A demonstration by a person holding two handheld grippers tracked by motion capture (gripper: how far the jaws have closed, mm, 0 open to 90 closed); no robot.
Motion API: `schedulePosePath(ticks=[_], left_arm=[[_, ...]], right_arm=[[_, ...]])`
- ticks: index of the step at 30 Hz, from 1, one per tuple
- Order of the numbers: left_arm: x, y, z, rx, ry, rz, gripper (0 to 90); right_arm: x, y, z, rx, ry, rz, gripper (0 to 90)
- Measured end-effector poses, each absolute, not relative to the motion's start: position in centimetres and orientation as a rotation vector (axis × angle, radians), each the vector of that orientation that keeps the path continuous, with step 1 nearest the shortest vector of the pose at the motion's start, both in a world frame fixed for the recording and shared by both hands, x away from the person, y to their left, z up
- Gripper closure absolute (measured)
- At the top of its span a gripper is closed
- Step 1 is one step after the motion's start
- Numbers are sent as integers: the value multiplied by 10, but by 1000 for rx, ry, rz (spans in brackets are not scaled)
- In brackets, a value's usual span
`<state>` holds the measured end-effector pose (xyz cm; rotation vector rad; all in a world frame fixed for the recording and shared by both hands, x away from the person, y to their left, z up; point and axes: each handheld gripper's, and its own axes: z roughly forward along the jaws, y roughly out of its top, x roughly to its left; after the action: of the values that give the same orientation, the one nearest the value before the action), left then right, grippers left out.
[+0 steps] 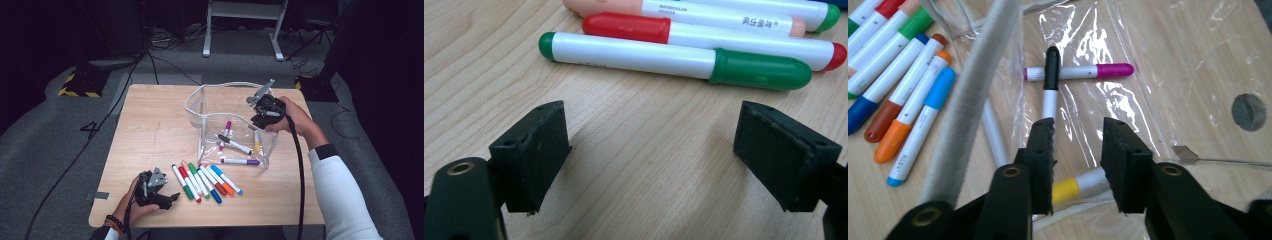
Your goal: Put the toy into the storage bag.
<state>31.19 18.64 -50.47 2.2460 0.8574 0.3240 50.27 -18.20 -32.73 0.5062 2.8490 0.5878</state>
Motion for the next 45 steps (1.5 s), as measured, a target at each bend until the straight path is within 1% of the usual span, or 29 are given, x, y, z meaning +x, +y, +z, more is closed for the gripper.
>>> schedulePosePath(ticks=[1, 3, 6, 7, 8, 10, 15, 17, 19, 20, 21, 26, 29, 30, 33, 34, 41, 45], left_arm=[[312, 186, -505, 2246, 857, 324, 147], [312, 186, -505, 2246, 857, 324, 147], [312, 186, -505, 2246, 857, 324, 148], [312, 186, -505, 2246, 857, 324, 147], [312, 186, -505, 2246, 857, 324, 148], [312, 186, -505, 2246, 857, 324, 148], [312, 186, -505, 2246, 857, 324, 148], [312, 186, -505, 2246, 857, 324, 148], [312, 186, -505, 2246, 857, 324, 148], [312, 186, -505, 2246, 857, 324, 147], [312, 186, -505, 2246, 857, 324, 148], [312, 186, -505, 2246, 858, 324, 148], [312, 186, -505, 2246, 857, 324, 147], [312, 186, -505, 2246, 857, 324, 147], [312, 186, -505, 2246, 858, 324, 147], [312, 186, -505, 2246, 857, 324, 147], [312, 186, -505, 2246, 857, 324, 148], [312, 186, -505, 2246, 857, 324, 147]], right_arm=[[503, -183, -327, 519, 2839, 589, 619], [503, -188, -325, 546, 2813, 614, 564], [501, -194, -320, 561, 2778, 674, 521], [501, -194, -320, 561, 2778, 674, 521], [497, -200, -315, 565, 2741, 735, 481], [494, -206, -309, 580, 2695, 786, 443], [484, -219, -296, 618, 2615, 860, 403], [476, -230, -285, 640, 2541, 931, 377], [472, -235, -281, 645, 2511, 953, 370], [465, -244, -275, 670, 2453, 995, 349], [465, -244, -275, 670, 2453, 995, 349], [443, -275, -267, 705, 2353, 1073, 322], [435, -286, -268, 721, 2329, 1078, 309], [428, -296, -271, 735, 2317, 1089, 309], [421, -305, -275, 739, 2299, 1086, 307], [414, -311, -282, 746, 2302, 1090, 298], [395, -325, -302, 741, 2277, 1120, 289], [380, -327, -321, 750, 2278, 1132, 271]])
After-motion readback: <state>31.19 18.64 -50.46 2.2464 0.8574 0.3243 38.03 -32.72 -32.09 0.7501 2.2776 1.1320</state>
